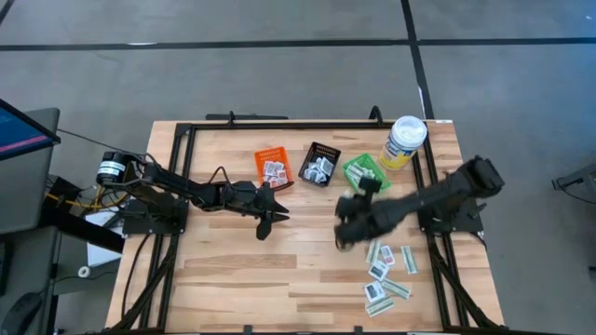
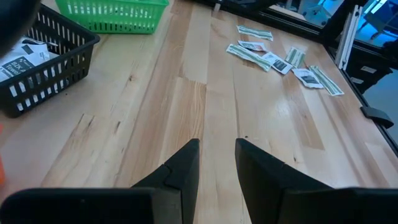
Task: Pick & Place First Aid Supplies
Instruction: Put the orange ointment pack into the orange basket, then put the green bandage pack into the green basket
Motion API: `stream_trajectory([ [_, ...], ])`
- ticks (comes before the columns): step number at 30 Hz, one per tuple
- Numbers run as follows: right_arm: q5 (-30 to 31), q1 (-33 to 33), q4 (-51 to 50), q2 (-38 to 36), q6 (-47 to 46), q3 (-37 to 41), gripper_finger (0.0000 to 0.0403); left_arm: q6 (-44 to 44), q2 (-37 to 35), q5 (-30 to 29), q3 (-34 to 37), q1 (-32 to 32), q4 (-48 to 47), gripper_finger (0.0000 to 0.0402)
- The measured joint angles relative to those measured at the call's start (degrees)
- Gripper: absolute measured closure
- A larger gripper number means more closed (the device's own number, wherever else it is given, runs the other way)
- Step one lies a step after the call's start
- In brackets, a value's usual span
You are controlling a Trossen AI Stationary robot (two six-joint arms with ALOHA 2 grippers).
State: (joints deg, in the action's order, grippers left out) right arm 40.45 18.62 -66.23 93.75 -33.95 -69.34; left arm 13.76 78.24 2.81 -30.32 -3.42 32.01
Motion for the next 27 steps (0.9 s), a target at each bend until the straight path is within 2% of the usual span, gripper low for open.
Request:
stream_trajectory([
  [2, -0.55, -4.11, -2.62, -1.19, 0.02, -0.02, 0.0397, 0.02, 0.00, 0.02, 0.02, 0.00, 0.00, 0.0298],
  [7, -8.65, -14.93, -4.52, -3.48, 2.84, 1.49, 0.0397, 0.18, 0.00, 0.02, 0.02, 0.00, -0.02, 0.0298],
  [12, -9.30, -23.35, -0.54, -3.87, 9.56, 6.33, 0.0397, 0.20, 0.00, 0.02, 0.02, 0.00, 0.00, 0.0298],
  [16, -12.00, -28.77, 7.28, -3.39, 14.31, 9.95, 0.0396, 0.20, 0.00, 0.02, 0.02, 0.00, -0.01, 0.0298],
  [20, -12.27, -30.99, 10.05, -3.50, 16.38, 10.49, 0.0381, 0.20, 0.00, 0.02, 0.03, 0.00, -0.02, 0.0298],
  [27, -12.25, -31.25, 10.59, -3.50, 18.91, 10.54, 0.0322, 0.13, 0.00, 0.02, 0.06, 0.00, -0.02, 0.0298],
])
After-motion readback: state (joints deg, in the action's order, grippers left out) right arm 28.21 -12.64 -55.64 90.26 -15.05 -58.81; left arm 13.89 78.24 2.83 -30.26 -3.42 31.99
